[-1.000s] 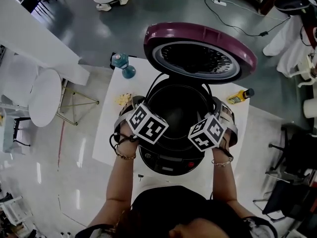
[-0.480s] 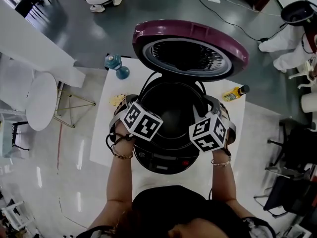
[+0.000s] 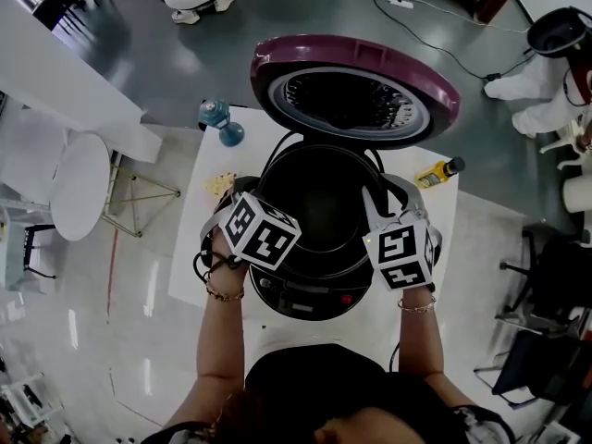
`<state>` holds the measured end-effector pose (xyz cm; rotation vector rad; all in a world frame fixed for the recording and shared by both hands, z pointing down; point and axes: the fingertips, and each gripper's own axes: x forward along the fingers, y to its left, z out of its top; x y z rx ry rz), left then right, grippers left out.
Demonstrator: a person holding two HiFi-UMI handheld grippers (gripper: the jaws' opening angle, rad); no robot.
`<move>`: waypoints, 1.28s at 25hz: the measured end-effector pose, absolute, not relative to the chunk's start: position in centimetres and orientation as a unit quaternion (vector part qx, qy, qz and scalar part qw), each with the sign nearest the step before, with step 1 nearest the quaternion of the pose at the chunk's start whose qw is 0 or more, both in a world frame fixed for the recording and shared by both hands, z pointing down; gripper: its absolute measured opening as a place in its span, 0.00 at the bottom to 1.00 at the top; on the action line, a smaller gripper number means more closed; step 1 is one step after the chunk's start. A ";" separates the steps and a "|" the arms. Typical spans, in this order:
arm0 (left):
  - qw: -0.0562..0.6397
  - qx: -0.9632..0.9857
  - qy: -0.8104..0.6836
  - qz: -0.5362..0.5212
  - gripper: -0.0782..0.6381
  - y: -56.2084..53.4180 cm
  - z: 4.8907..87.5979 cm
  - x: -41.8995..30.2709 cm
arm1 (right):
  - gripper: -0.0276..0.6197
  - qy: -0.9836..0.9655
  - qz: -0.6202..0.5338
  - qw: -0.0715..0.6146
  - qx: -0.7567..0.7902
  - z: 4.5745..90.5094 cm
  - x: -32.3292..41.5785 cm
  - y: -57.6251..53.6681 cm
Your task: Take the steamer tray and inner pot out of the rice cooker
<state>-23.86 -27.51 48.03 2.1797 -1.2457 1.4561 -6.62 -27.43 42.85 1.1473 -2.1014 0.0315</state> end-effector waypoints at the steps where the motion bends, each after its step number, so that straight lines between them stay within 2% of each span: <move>1: 0.121 0.751 -0.430 0.486 0.25 -27.3 47.6 -23.7 | 0.20 -0.819 0.018 0.354 0.451 42.6 -6.6 -27.4; 5: 0.133 0.775 -0.451 0.422 0.17 -26.9 44.9 -23.4 | 0.15 -0.829 0.064 0.291 0.473 41.2 -5.9 -26.8; 13: 0.128 0.786 -0.477 0.372 0.14 -26.4 41.7 -23.6 | 0.10 -0.850 0.149 0.157 0.481 38.3 -5.4 -25.8; 23: 0.106 0.798 -0.495 0.328 0.13 -25.4 38.9 -24.2 | 0.10 -0.852 0.159 0.088 0.491 35.2 -5.9 -23.8; 32: 0.067 0.803 -0.516 0.290 0.12 -23.9 34.3 -24.8 | 0.10 -0.865 0.114 0.031 0.487 30.4 -6.6 -21.6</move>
